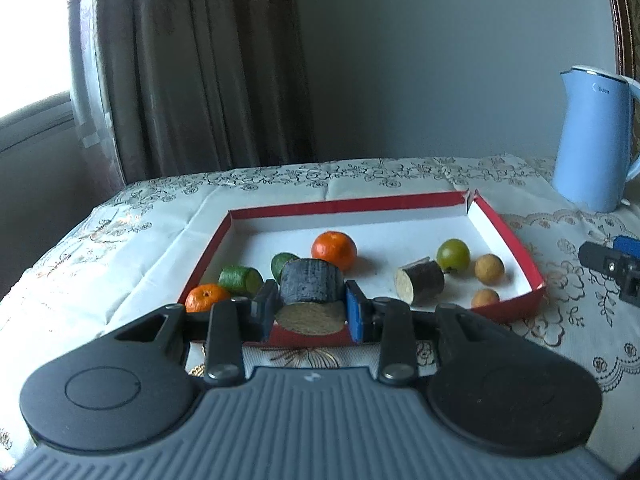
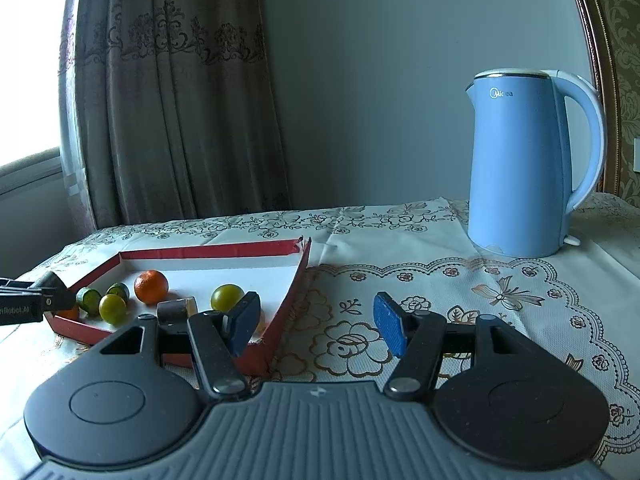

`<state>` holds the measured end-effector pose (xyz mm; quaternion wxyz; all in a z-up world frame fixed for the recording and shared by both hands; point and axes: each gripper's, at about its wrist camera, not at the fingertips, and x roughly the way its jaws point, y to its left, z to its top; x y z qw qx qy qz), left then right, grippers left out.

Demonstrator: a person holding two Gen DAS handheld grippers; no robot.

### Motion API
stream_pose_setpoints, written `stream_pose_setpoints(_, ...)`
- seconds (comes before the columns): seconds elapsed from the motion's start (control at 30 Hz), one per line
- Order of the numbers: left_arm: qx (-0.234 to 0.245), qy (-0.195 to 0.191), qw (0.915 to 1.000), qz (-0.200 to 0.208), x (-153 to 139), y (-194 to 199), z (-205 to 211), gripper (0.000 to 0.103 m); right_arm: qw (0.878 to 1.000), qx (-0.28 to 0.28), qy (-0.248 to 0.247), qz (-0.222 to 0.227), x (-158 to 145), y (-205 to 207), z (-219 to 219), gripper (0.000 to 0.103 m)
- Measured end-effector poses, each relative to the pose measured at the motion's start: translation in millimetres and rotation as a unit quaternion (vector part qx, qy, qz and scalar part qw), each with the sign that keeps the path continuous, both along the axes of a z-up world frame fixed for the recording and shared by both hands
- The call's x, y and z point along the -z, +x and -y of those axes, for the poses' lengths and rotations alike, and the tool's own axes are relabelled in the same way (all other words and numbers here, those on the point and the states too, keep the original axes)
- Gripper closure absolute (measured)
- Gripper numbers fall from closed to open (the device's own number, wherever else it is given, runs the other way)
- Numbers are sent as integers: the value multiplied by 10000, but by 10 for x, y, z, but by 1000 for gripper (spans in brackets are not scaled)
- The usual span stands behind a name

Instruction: Organize fruits

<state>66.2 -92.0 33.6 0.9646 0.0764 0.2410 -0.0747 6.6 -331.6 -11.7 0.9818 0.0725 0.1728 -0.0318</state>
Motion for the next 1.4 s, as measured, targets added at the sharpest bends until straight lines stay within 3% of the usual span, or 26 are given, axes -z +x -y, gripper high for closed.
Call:
stream_pose_setpoints(0.43, -89, -55, 9999, 67, -8, 343, 71, 71, 10000, -19, 8, -34, -15, 11, -12, 41)
stream_pose_setpoints(0.73, -211, -21, 9997, -87, 196, 658, 102, 71, 9999, -113, 29, -25, -16, 38, -25, 41)
stream_pose_setpoints(1.07, -125, -13, 9998, -184, 308, 739, 112, 69, 9998, -191, -5, -23, -13, 40, -73, 38)
stream_pose_setpoints(1.1, -123, -22, 9998, -169, 310, 735, 109, 67, 9999, -171, -10, -22, -11, 39, -72, 34)
stream_pose_setpoints(1.13, -127, -26, 9998, -151, 310, 728, 111, 52, 9999, -151, -25, -11, -11, 34, -75, 33)
stream_pose_setpoints(1.17, -178, -20, 9998, -86, 304, 715, 109, 32, 9999, -143, -36, -2, -11, 31, -75, 33)
stream_pose_setpoints(1.23, -316, -13, 9994, 141, 278, 672, 92, 11, 9999, -144, -25, -5, -7, 35, -67, 33)
stream_pose_setpoints(1.4, -198, -119, 9995, 216, 215, 617, 55, 1, 9999, -131, -48, -8, 0, 34, -63, 33)
